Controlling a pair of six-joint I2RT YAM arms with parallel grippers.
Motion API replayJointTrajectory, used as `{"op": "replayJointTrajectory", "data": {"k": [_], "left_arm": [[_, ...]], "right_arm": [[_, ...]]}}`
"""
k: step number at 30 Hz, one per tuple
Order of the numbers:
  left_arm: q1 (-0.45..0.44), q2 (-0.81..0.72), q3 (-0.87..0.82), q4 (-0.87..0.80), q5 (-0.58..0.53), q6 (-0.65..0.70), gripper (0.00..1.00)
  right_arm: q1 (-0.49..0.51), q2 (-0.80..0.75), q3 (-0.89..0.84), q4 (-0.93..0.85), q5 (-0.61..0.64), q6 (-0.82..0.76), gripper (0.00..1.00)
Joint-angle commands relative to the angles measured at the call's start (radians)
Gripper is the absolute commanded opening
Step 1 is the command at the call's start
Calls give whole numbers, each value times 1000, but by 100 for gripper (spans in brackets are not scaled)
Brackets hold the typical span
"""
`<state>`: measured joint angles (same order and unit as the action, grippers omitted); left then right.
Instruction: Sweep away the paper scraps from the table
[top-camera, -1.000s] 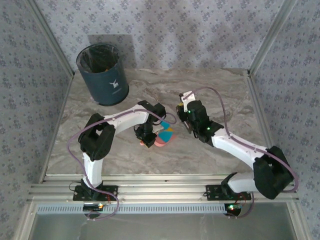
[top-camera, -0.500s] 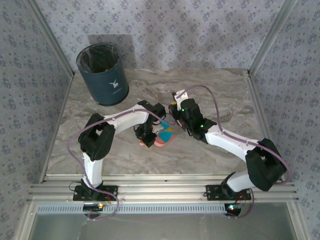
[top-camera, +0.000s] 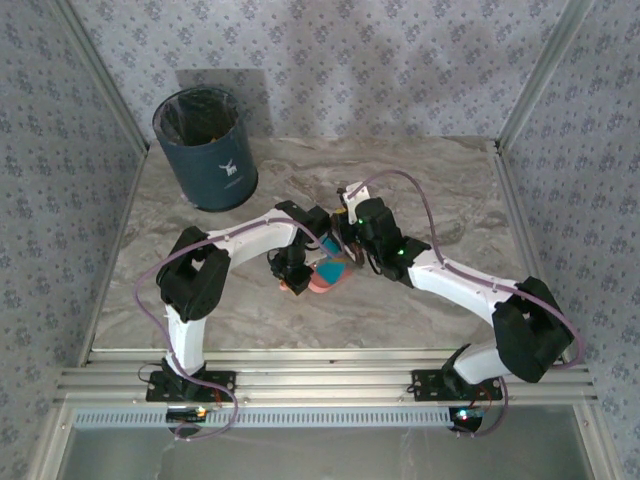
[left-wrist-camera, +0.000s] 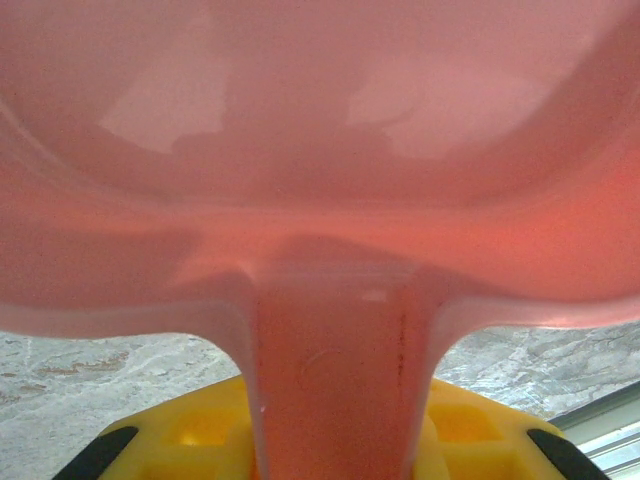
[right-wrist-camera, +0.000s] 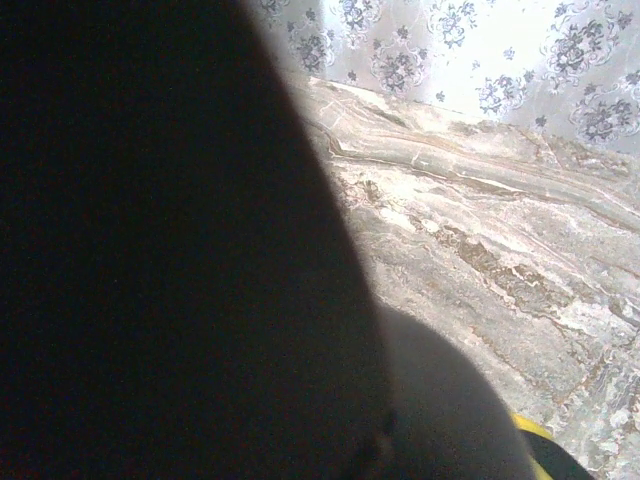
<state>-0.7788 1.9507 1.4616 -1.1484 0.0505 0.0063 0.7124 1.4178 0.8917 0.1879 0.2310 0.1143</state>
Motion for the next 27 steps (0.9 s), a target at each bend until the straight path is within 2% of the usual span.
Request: {"op": "replayJointTrajectory", "data": {"k": [1, 13, 27], "left_arm": [[1, 13, 12, -17, -18, -14, 0], [1, 12, 13, -18, -20, -15, 0], [0, 17, 13, -19, -20, -15, 0]], "right_arm": [[28, 4, 27, -64, -45, 79, 0], [46, -16, 28, -83, -31, 149, 0], [64, -60, 30, -90, -34, 153, 0]]}}
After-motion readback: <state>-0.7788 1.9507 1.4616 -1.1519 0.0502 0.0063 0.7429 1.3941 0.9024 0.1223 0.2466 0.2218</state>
